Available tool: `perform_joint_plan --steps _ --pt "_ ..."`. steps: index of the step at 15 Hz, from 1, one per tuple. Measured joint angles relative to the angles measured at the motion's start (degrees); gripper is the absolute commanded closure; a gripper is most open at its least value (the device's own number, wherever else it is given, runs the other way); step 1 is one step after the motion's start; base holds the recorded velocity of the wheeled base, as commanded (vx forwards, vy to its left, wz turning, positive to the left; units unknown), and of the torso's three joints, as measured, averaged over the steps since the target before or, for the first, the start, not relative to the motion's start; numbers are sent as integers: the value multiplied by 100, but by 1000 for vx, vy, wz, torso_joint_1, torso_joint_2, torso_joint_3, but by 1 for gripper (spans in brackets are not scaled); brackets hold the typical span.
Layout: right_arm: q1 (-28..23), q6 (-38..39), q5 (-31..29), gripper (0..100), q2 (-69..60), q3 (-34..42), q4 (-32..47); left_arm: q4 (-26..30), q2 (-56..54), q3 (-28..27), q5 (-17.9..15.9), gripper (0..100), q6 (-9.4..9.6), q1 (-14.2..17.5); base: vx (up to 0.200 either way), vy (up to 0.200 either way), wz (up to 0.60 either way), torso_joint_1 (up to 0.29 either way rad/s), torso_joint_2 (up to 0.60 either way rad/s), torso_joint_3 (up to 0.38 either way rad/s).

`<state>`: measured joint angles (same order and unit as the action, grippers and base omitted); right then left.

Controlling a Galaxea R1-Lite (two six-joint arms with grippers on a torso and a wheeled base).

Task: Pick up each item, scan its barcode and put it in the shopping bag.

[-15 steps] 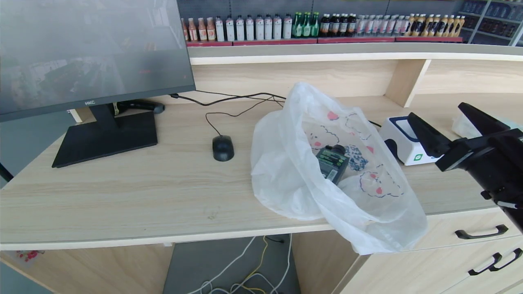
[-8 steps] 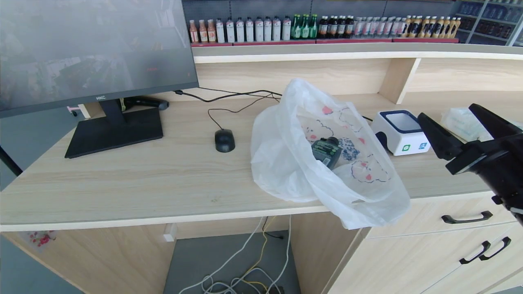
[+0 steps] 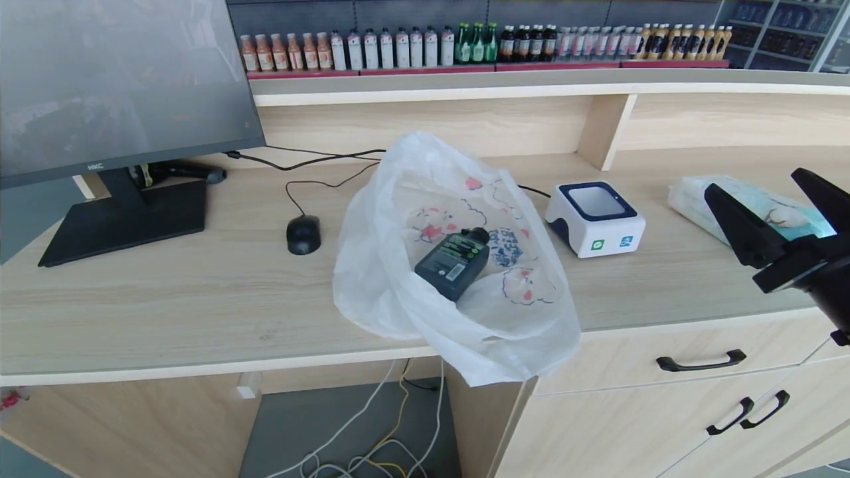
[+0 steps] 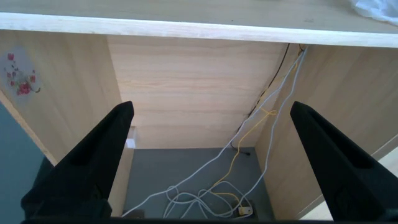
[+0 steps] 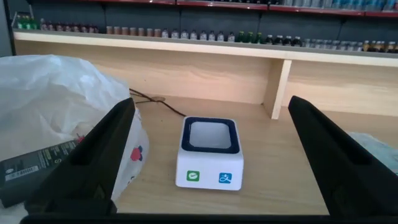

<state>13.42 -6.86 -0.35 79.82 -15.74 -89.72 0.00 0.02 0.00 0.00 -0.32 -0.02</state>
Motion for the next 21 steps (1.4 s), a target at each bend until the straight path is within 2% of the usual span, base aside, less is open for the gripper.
perform_joint_plan --steps 12,21 --pt "0 2 -7 0 -59 78 -13 2 0 0 0 0 -23 2 0 -200 0 0 3 0" --pt "11 22 0 0 157 -140 -22 2 0 0 0 0 -28 2 0 -200 0 0 1 1"
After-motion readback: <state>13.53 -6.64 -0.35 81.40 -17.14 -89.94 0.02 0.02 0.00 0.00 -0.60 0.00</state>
